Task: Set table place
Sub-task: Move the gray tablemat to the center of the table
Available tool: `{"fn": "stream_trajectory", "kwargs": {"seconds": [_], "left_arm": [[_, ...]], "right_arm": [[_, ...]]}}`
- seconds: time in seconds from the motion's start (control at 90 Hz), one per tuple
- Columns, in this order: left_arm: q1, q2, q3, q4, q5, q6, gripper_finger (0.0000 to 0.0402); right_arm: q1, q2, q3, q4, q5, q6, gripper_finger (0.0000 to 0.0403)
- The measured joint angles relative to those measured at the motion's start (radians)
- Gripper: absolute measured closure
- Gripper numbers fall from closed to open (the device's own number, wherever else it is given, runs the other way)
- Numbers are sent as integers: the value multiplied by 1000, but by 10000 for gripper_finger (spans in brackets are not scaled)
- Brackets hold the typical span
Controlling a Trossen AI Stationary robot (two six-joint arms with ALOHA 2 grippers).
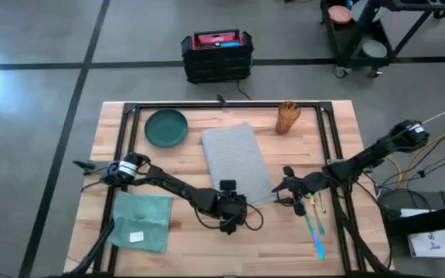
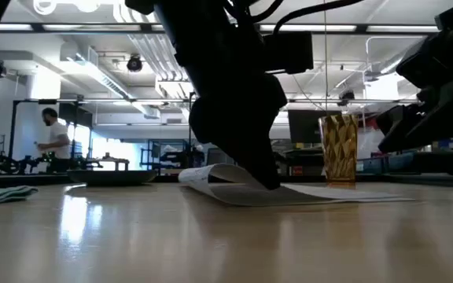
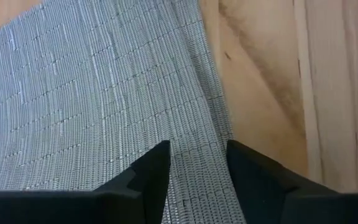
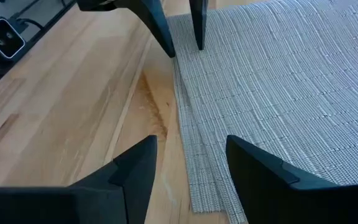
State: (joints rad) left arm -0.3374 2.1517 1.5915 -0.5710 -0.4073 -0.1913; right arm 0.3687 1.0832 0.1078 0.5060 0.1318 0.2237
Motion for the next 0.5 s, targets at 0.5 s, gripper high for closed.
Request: {"fn": "stream_trajectory", "kwargs": {"seconds": [0.5], "left_arm": [[0,43,-5,20,-138,-7,309]], "right_arm": [[0,0,0,-1,0,3,222]]}}
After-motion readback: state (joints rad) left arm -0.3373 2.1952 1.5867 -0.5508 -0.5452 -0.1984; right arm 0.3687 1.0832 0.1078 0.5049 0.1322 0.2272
